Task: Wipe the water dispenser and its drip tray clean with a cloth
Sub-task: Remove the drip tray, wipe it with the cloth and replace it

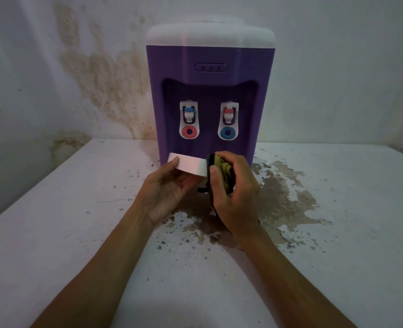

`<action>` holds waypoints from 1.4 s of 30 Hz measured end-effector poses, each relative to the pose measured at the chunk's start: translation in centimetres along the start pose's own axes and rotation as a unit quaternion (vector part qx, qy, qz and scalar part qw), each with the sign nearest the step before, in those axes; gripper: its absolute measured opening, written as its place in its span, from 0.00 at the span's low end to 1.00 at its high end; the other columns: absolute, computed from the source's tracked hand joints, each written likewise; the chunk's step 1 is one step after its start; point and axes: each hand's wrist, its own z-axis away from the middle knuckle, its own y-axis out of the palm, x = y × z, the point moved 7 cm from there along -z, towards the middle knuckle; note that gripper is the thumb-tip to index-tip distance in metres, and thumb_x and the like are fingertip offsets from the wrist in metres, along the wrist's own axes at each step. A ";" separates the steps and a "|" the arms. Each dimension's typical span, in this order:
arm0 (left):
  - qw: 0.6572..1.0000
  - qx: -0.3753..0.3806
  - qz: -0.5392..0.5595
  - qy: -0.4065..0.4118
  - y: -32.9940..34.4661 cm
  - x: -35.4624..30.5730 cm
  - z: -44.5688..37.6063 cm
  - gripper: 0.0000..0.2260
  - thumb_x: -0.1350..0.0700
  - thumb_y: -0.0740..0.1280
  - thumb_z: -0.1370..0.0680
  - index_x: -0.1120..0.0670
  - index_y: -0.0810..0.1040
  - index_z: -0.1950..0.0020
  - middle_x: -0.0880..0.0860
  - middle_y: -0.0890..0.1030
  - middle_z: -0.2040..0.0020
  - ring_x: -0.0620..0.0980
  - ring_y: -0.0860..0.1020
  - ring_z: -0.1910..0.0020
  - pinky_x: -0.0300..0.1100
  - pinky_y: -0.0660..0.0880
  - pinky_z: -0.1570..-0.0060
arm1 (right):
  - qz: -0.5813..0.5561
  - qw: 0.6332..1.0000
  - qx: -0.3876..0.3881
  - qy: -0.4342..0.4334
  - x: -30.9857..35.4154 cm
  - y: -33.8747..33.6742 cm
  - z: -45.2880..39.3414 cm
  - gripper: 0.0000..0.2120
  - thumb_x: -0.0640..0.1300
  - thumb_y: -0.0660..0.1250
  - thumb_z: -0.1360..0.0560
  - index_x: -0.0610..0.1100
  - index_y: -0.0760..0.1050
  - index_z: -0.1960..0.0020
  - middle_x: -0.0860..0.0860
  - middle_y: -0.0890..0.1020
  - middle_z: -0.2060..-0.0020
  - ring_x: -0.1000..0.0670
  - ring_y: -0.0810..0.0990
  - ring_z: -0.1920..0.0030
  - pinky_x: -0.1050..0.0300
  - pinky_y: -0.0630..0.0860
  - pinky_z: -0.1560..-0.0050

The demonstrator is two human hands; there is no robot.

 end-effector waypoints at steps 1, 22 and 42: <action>1.000 0.009 -0.003 -0.011 0.0 0.2 -0.1 0.23 0.58 0.66 0.19 0.62 0.68 0.25 0.65 0.77 0.32 0.61 0.79 0.36 0.52 0.82 0.45 | 0.006 1.000 0.014 -0.023 0.5 0.2 0.1 0.12 0.41 0.67 0.20 0.36 0.75 0.40 0.48 0.78 0.49 0.57 0.77 0.50 0.68 0.74 0.49; 0.991 -0.042 -0.112 -0.056 -0.8 -0.5 -0.1 0.19 0.60 0.64 0.18 0.66 0.70 0.28 0.68 0.81 0.39 0.61 0.84 0.45 0.48 0.84 0.56 | 0.056 0.995 0.066 -0.044 0.0 1.1 0.6 0.14 0.41 0.69 0.20 0.36 0.76 0.37 0.46 0.79 0.46 0.52 0.78 0.46 0.62 0.76 0.44; 0.990 -0.019 -0.075 -0.121 -2.4 0.9 -0.9 0.20 0.60 0.65 0.21 0.67 0.73 0.30 0.66 0.77 0.32 0.61 0.76 0.31 0.53 0.73 0.32 | 0.117 0.990 0.084 -0.003 -2.3 1.0 0.6 0.13 0.48 0.70 0.21 0.42 0.77 0.39 0.50 0.79 0.47 0.54 0.78 0.49 0.60 0.78 0.49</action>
